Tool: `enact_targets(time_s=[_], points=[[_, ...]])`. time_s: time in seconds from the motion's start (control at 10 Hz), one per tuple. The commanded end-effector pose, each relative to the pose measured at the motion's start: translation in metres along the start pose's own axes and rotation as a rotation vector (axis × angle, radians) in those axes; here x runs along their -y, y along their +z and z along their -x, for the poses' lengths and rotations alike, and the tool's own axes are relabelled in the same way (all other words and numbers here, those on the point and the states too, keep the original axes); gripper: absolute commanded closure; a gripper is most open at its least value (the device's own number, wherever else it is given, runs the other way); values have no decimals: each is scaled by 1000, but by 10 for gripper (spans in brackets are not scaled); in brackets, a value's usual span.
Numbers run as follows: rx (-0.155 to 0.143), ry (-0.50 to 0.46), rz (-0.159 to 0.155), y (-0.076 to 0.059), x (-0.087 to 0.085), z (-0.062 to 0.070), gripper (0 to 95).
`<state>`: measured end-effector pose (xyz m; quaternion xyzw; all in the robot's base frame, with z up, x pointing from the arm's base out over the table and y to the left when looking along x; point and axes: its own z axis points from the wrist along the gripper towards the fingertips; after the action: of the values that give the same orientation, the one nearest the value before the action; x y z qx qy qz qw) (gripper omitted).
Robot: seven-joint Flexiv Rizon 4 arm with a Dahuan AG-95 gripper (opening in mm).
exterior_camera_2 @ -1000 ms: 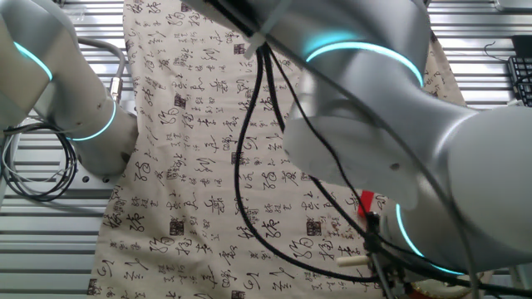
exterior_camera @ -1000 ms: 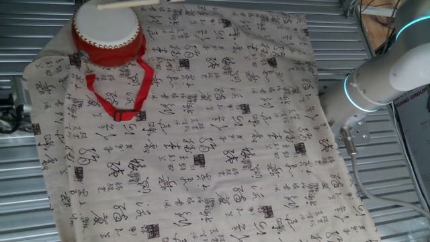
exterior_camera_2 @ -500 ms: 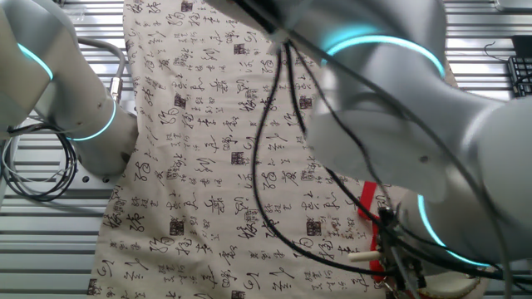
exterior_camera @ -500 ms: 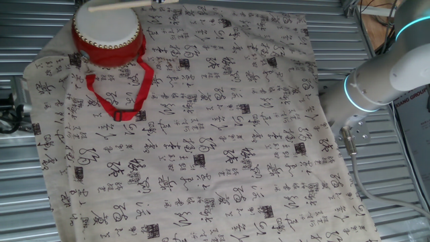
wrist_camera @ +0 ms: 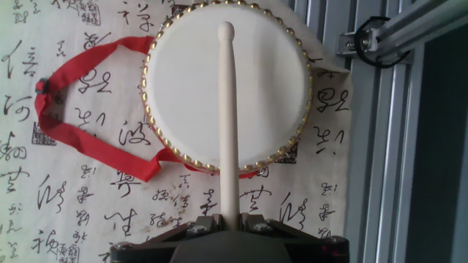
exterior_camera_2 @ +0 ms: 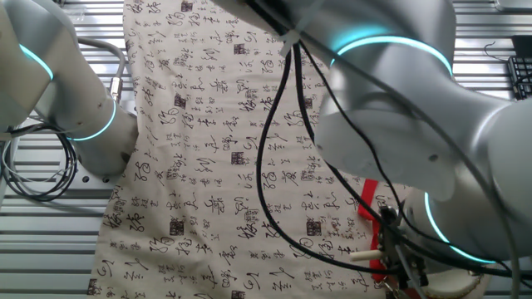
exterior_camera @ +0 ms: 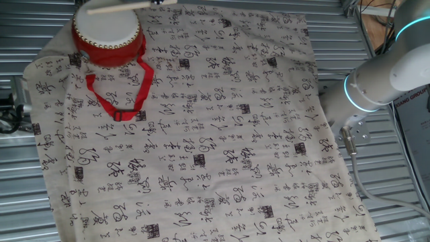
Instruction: Play the drum
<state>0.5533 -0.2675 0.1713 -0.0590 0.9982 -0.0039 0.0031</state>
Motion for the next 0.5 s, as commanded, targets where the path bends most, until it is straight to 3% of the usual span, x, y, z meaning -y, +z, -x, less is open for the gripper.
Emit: enact_targets(time_s=[0.1, 0.5], points=[[-1, -2, 3, 1, 0, -5, 950], [5, -9, 6, 4, 4, -20, 950]])
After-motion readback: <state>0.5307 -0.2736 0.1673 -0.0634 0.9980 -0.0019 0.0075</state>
